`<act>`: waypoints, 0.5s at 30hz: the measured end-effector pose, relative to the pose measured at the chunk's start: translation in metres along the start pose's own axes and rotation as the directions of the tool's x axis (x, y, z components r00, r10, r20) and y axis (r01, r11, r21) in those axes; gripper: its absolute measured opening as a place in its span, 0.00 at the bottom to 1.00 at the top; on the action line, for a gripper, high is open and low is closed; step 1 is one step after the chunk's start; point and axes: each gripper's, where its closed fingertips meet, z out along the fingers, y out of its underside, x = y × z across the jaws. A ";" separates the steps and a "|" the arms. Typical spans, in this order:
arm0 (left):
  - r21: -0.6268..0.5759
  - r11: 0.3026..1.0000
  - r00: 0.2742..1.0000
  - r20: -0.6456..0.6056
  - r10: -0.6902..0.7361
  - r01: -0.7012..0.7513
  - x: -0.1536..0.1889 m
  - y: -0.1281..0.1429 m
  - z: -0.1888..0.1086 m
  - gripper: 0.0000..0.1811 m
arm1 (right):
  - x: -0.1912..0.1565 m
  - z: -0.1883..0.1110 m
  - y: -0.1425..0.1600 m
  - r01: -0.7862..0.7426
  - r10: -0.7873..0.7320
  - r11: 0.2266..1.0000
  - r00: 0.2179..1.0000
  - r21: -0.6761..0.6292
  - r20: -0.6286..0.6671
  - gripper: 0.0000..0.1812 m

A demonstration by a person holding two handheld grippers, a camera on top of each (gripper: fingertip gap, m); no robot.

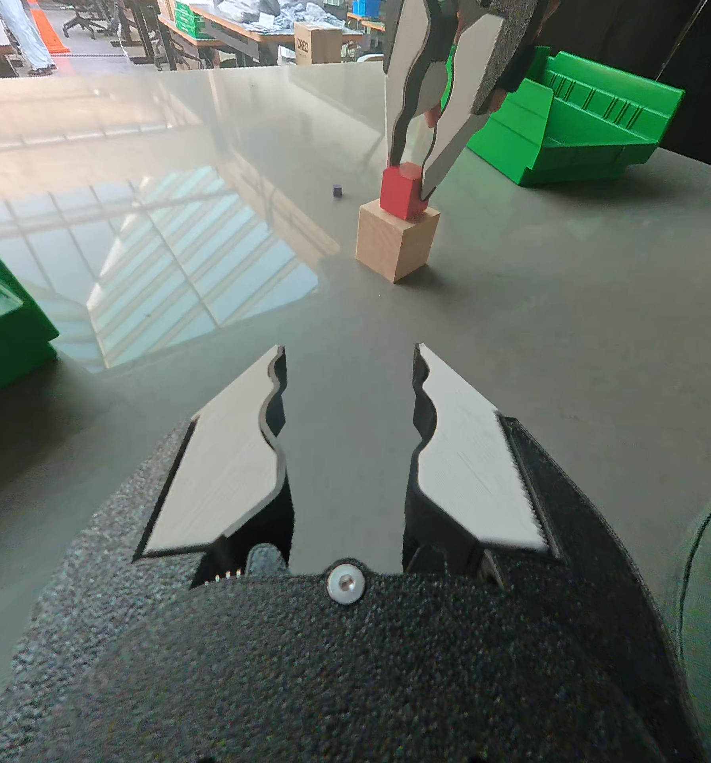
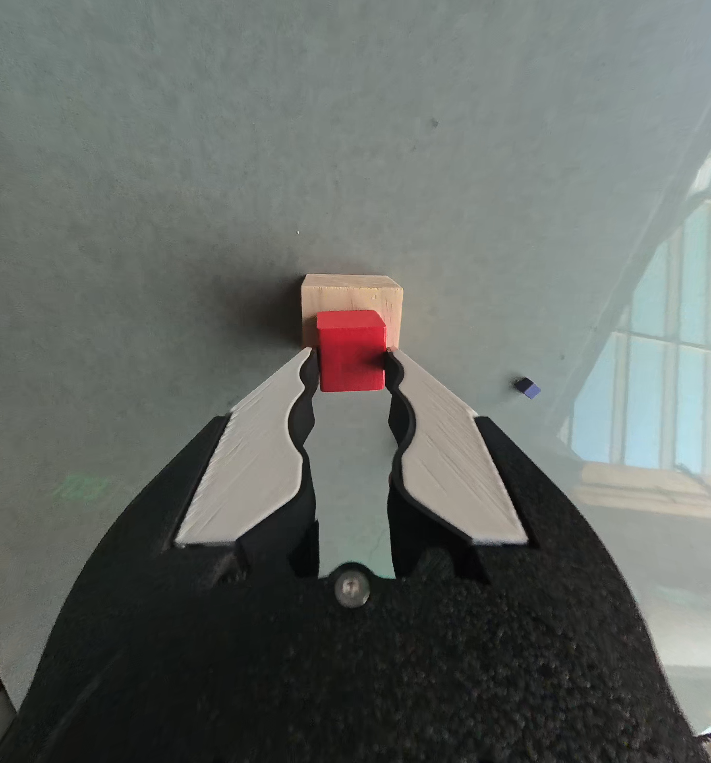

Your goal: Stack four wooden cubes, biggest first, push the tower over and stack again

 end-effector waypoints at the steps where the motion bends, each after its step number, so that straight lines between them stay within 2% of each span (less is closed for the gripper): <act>1: 0.001 1.000 1.000 -0.001 0.001 -0.001 0.000 0.000 0.000 0.34 | 0.000 0.000 0.000 0.001 -0.001 1.000 1.000 0.002 -0.003 0.17; 15: -0.003 1.000 1.000 0.004 0.004 -0.004 0.002 0.001 -0.001 0.33 | 0.002 0.001 -0.002 -0.026 0.025 1.000 0.999 -0.008 -0.022 0.17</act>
